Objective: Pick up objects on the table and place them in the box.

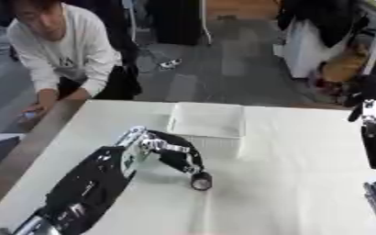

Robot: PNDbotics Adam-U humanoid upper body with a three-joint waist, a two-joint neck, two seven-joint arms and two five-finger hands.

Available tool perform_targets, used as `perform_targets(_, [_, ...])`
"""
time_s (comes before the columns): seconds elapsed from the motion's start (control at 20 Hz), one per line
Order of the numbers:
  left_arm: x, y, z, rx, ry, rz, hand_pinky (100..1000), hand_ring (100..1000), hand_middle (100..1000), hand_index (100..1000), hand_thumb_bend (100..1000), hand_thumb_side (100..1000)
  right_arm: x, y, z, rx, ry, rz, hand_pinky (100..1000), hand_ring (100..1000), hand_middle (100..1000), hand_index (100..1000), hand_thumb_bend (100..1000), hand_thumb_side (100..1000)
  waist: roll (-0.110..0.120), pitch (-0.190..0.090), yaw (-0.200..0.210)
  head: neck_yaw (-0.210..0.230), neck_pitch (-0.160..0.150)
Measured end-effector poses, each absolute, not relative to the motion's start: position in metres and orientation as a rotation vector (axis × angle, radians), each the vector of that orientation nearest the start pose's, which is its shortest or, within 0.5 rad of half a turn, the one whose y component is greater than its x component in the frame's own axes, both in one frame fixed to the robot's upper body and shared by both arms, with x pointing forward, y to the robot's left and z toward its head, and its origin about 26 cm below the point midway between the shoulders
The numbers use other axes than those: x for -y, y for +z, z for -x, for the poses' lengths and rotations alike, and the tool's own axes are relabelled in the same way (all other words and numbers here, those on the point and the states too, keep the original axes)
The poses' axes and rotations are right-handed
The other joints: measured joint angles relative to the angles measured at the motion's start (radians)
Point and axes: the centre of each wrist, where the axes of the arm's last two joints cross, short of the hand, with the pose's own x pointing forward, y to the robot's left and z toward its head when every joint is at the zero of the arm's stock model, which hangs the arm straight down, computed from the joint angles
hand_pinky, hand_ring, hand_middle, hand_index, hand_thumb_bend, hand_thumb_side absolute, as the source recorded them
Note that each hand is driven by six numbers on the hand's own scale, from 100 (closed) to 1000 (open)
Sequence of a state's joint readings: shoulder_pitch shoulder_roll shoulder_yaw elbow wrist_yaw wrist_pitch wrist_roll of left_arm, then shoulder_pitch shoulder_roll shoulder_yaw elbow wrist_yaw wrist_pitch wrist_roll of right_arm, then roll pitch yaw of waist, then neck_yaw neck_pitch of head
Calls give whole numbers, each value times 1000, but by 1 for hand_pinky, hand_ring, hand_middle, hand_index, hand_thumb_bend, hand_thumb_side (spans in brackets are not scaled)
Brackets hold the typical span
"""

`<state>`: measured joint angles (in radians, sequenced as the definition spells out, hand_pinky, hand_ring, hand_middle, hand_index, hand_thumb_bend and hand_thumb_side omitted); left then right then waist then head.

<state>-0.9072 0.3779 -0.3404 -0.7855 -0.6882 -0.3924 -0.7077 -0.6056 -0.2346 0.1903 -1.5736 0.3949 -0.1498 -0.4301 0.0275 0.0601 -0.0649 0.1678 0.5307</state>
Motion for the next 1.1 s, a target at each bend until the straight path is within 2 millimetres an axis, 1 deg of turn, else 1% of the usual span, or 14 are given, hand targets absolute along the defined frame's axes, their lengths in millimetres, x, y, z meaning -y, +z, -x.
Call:
perform_targets(0.25, [-242,112,-474,1186,-1879,-232,852,695,817,889,1000,1000,181,180,-383,2425,302,539,290,450,530,713,154,894,0,0,0,0,0])
perform_targets(0.45, [-232,120,-472,1237,-1921,-238,865,701,818,886,1000,1000,181,180,-383,2425,302,540,293,451,530,713,155,893,-2,-6,-1,0,1])
perform_targets(0.75, [-227,140,-468,1249,-2026,-351,897,723,831,894,1000,1000,181,179,-384,2419,306,543,292,450,530,714,156,894,-3,-9,0,-1,8])
perform_targets(0.8, [-227,143,-468,1243,-2046,-379,901,727,835,895,1000,980,181,179,-384,2419,305,542,292,450,530,714,156,894,-3,-9,0,-2,9])
perform_targets(0.85, [-227,146,-467,1237,-2063,-403,899,727,833,894,1000,979,180,179,-384,2419,304,541,291,451,530,714,156,895,-3,-10,1,-2,9])
perform_targets(0.9, [-226,148,-466,1233,-2078,-424,902,730,835,896,1000,940,180,179,-384,2419,303,540,291,451,530,714,156,895,-2,-10,2,-2,9])
perform_targets(1.1, [-225,150,-464,1216,-2116,-475,902,732,836,895,1000,924,179,178,-384,2419,302,537,292,451,530,714,156,895,-2,-10,2,-6,9])
